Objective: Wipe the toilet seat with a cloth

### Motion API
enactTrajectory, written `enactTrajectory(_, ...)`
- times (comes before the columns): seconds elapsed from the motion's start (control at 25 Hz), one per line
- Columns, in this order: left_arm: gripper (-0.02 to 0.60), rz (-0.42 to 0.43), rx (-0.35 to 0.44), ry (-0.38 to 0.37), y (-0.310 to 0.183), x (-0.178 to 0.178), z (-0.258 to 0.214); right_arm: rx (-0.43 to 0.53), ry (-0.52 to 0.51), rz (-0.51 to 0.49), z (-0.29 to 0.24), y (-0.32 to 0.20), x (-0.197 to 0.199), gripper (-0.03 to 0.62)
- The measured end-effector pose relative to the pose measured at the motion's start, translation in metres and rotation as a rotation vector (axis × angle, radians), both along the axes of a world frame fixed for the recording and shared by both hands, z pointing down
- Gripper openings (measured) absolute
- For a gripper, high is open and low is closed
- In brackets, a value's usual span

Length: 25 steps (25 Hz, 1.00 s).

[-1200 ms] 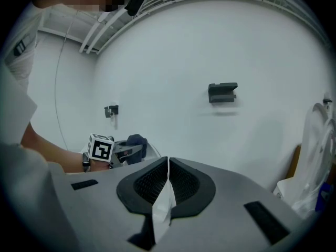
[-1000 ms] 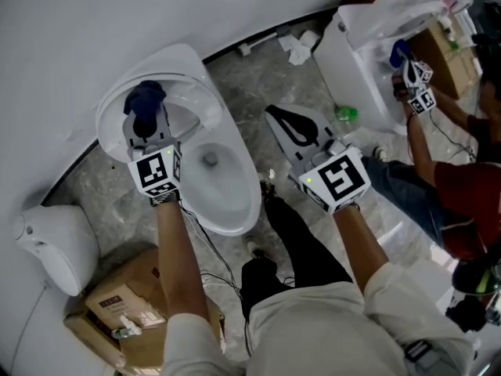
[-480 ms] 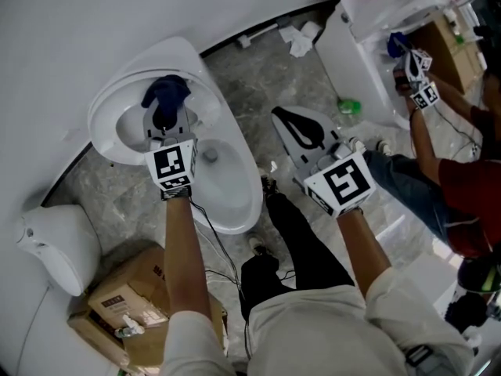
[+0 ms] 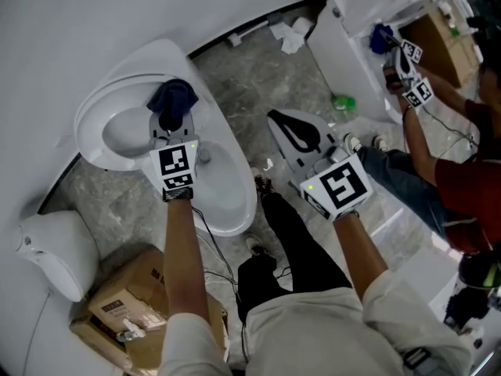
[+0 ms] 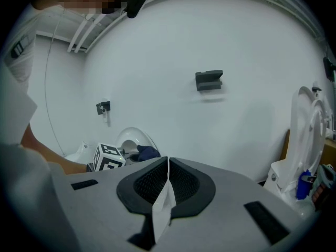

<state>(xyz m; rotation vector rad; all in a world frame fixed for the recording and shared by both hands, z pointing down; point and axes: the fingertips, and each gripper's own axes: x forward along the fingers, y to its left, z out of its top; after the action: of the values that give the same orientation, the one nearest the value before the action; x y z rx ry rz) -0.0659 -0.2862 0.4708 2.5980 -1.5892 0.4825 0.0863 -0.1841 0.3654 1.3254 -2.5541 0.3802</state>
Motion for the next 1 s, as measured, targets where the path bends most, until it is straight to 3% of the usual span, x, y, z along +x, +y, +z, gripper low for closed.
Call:
enactTrajectory(0.36,0.034,-0.029,-0.058,0.004,0.001,-0.001,0.029,-0.019,0.001,0.010,0.015,0.003,0.006,0.029)
enactTrajectory(1.0,0.034,-0.085,-0.091,0.035,0.002,0.006,0.058,-0.055,0.013,0.032,0.039,-0.001,0.019,0.029)
